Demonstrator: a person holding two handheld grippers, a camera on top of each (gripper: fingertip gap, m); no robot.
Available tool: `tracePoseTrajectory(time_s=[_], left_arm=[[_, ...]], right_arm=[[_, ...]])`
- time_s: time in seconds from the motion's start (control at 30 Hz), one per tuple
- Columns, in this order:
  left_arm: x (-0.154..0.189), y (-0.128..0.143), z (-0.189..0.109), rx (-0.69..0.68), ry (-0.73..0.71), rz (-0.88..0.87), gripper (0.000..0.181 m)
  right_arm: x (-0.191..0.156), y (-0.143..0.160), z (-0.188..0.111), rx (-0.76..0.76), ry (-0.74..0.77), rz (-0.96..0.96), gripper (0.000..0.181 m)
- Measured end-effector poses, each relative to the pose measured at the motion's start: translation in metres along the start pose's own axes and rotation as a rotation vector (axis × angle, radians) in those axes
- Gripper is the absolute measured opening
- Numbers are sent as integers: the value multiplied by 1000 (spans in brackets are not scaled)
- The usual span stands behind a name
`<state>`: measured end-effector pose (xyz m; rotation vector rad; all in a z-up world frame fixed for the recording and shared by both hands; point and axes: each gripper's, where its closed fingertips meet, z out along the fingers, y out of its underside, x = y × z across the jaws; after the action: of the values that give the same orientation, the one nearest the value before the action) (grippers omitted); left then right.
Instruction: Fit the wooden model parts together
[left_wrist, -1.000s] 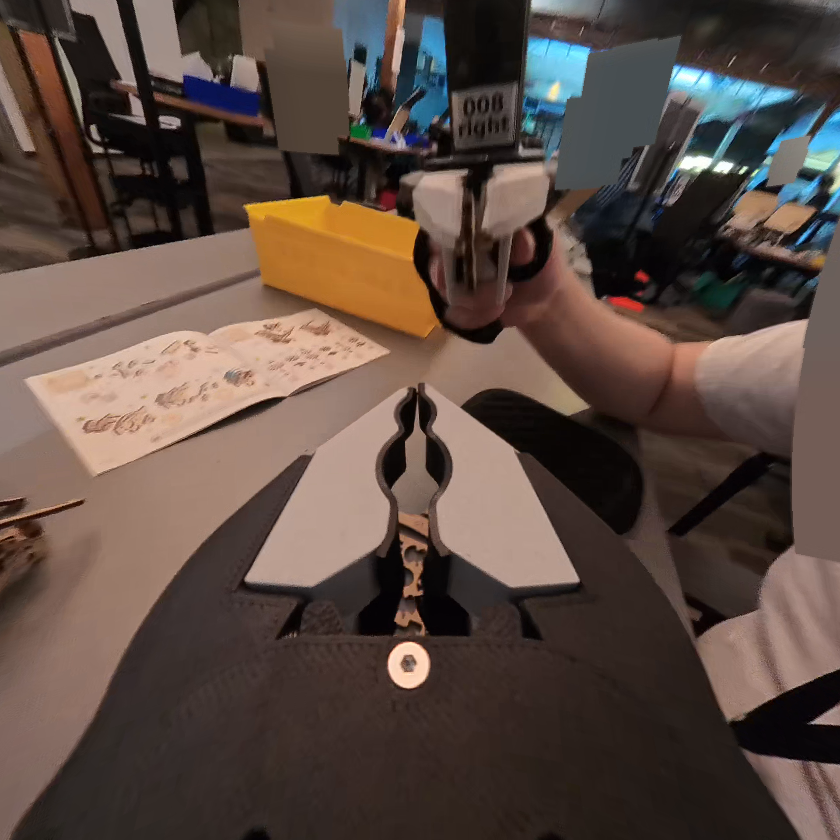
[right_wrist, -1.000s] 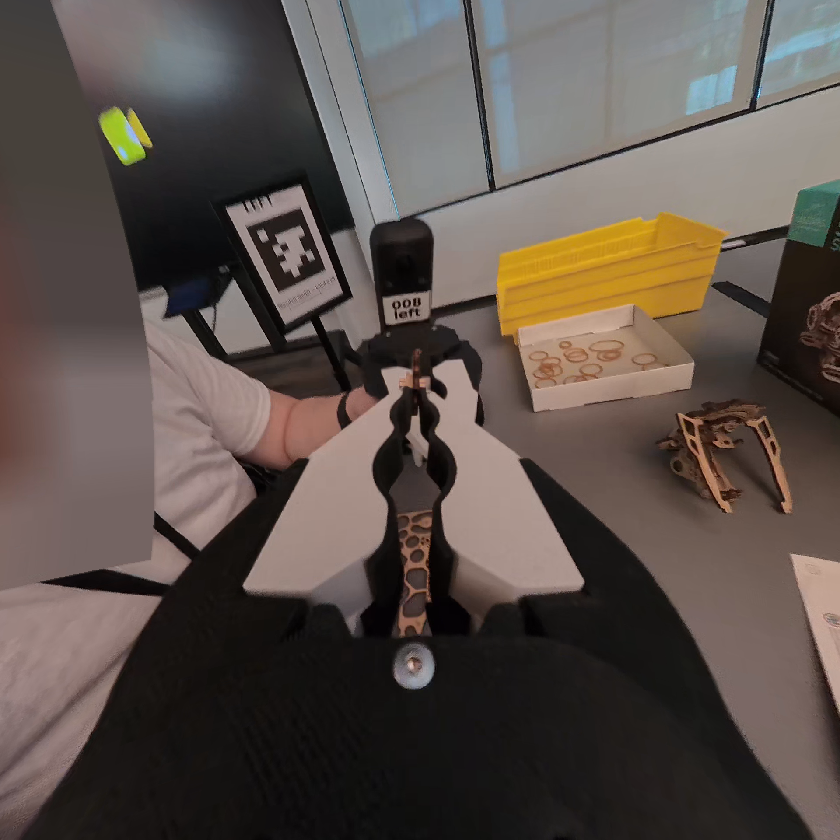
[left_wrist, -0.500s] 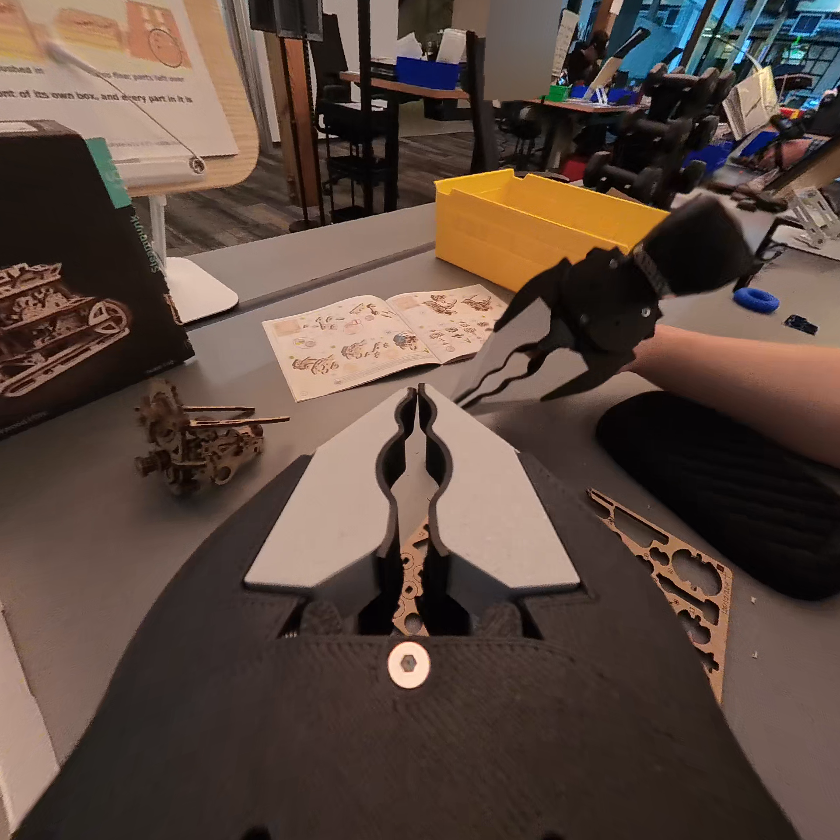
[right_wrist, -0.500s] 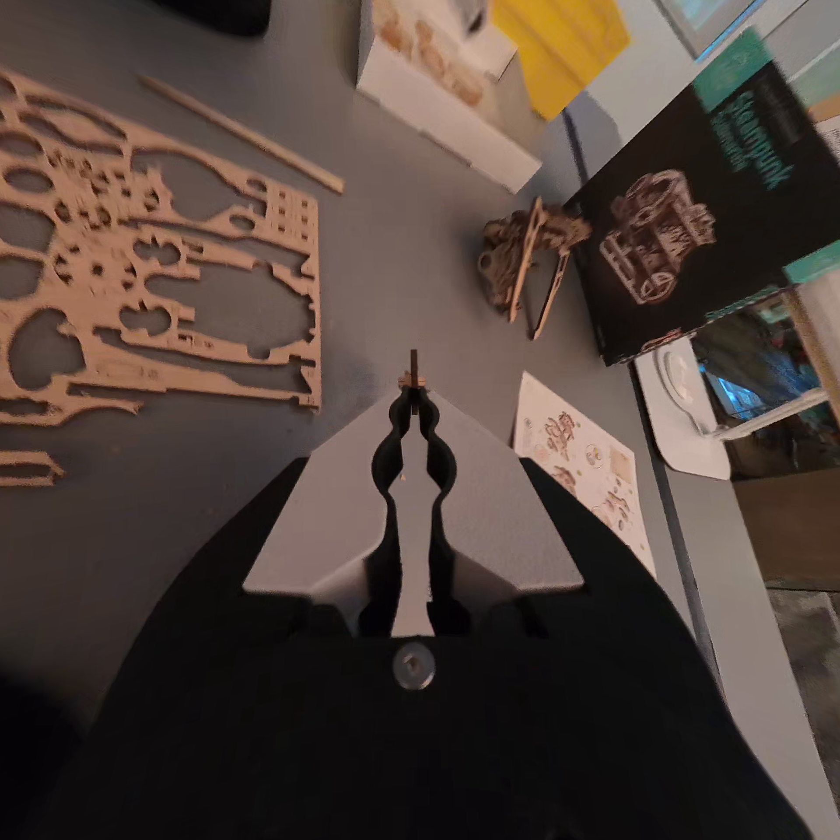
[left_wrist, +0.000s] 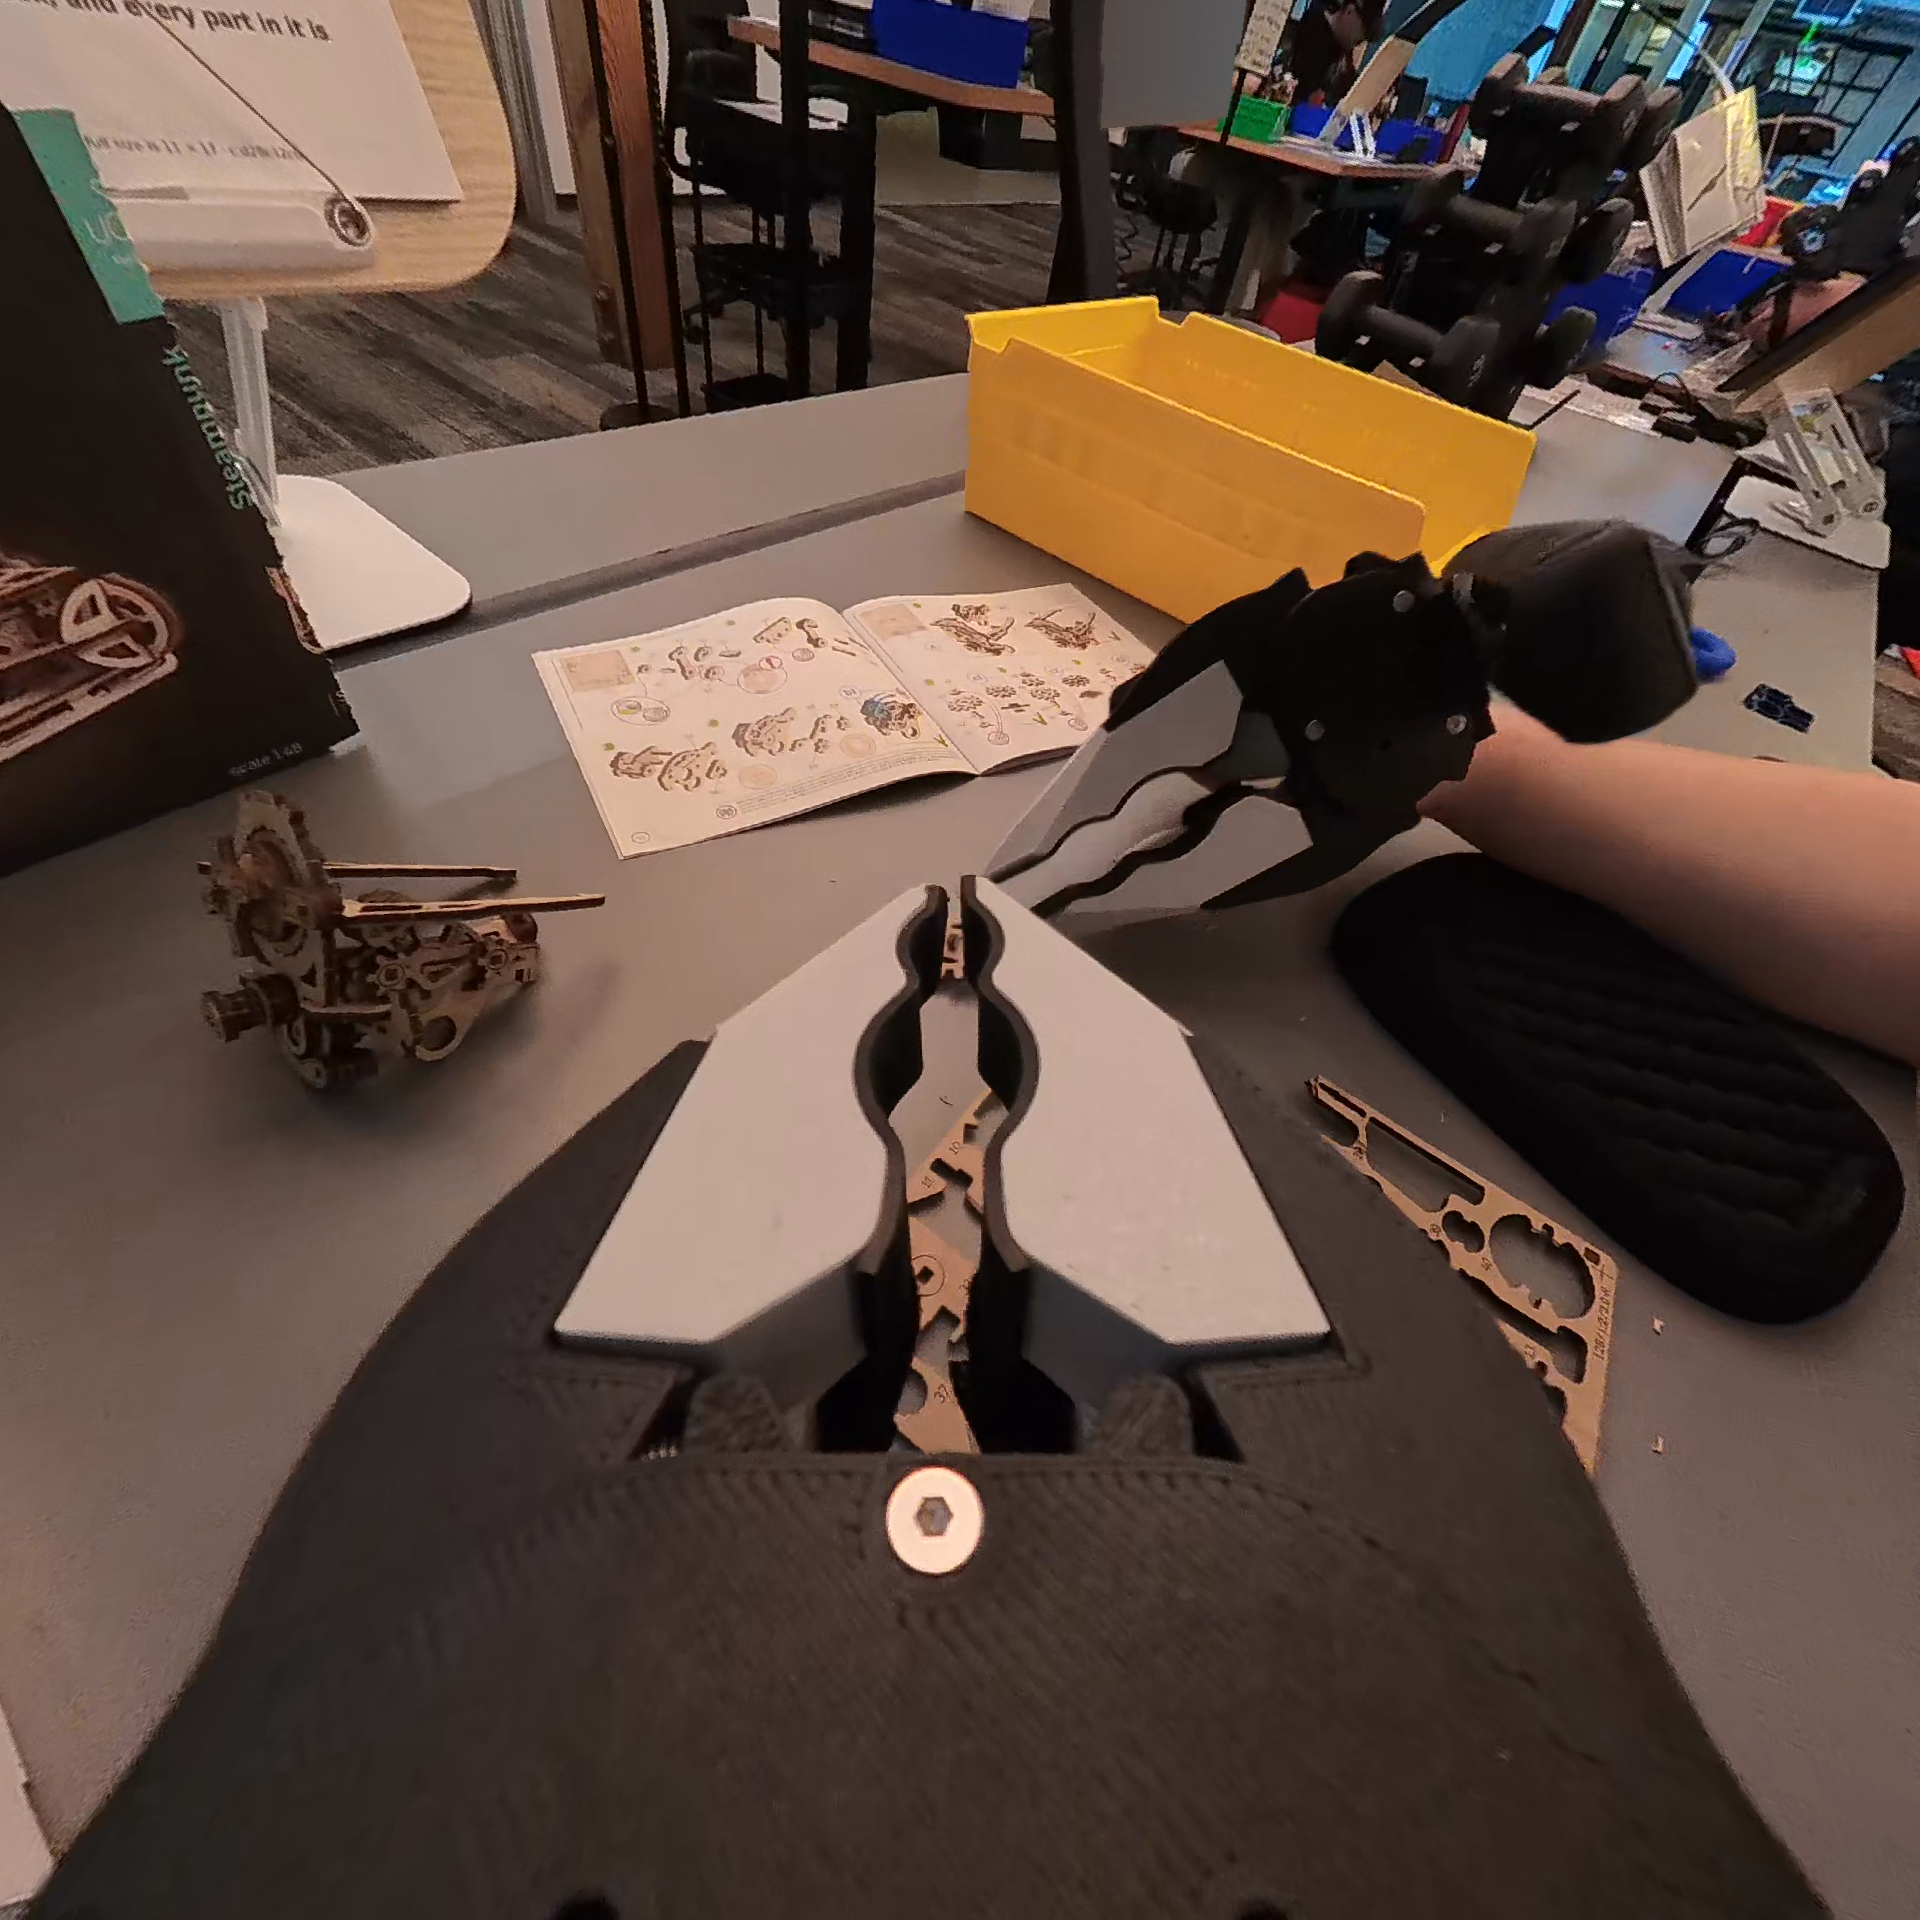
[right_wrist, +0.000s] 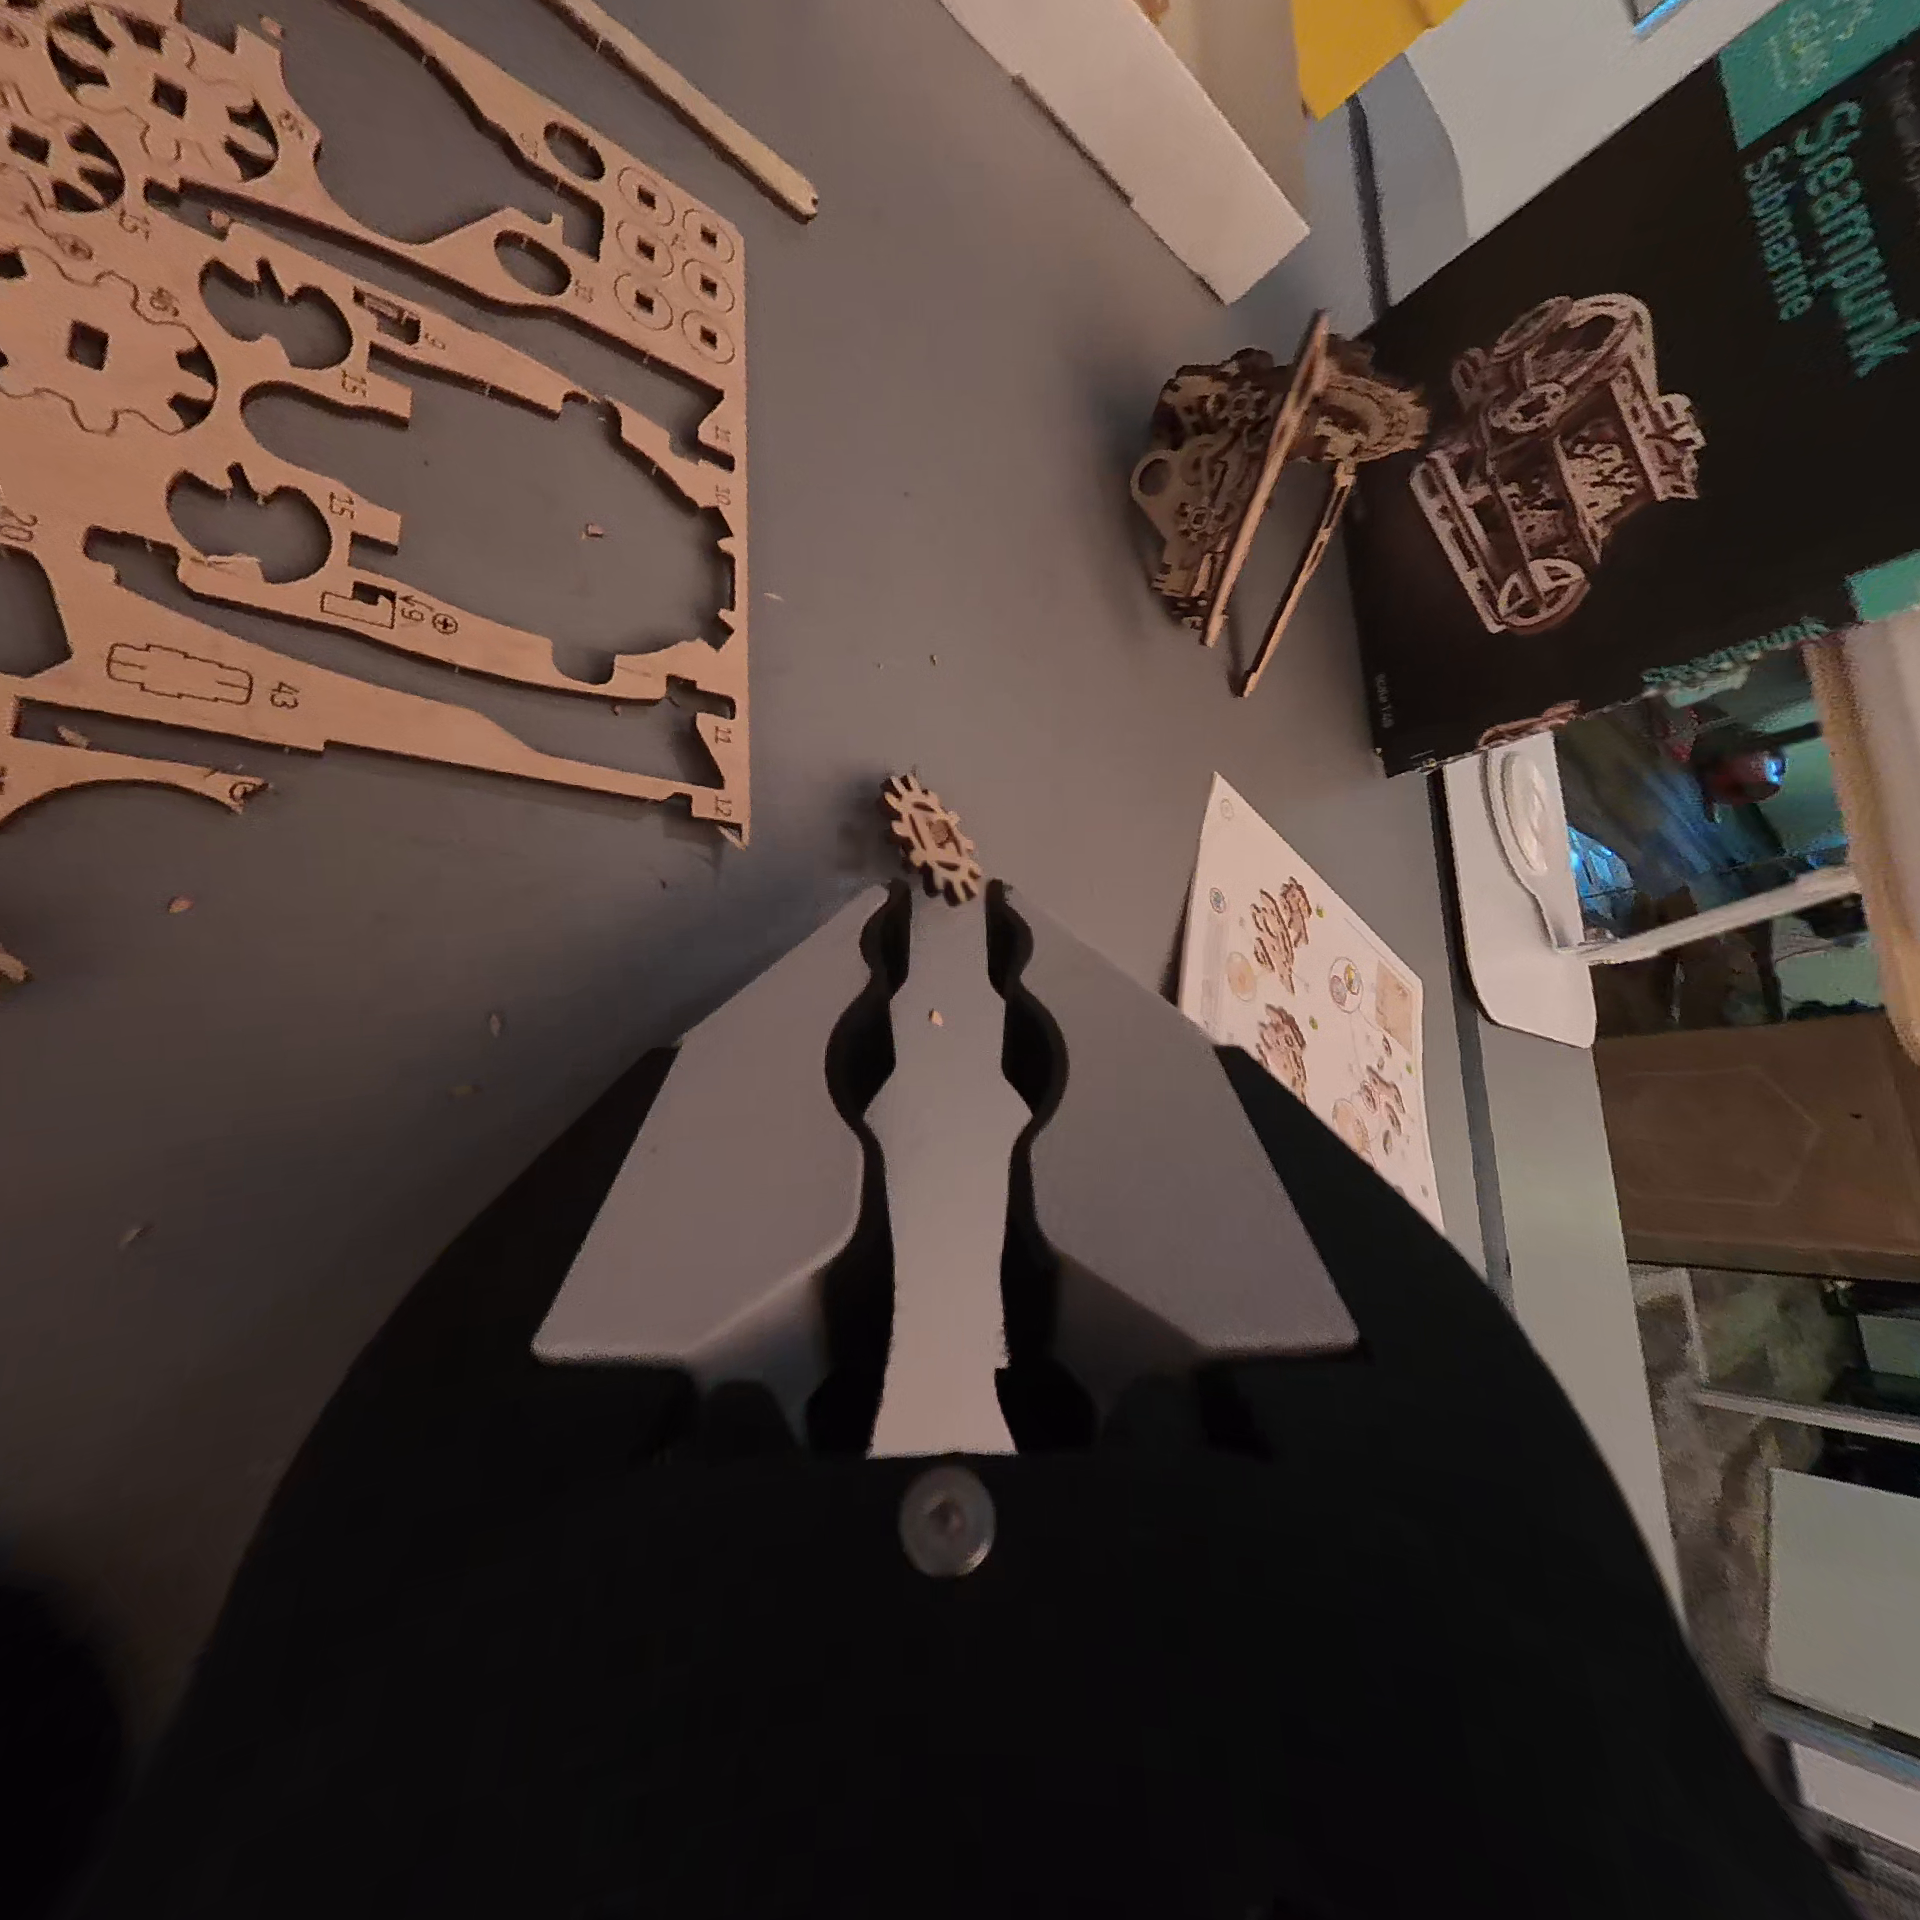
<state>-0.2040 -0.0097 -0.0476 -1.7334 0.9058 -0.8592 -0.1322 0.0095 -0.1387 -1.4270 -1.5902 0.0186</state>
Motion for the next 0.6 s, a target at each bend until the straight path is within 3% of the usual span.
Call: tracePoseTrajectory(time_s=[0.3,0.6], left_arm=[[-1,8,4,-33,46,-55,2],[11,25,13,-127,95,-47,5]], right_arm=[[1,15,-42,76,76,178,11],[-3,14,-38,103,96,138,11]])
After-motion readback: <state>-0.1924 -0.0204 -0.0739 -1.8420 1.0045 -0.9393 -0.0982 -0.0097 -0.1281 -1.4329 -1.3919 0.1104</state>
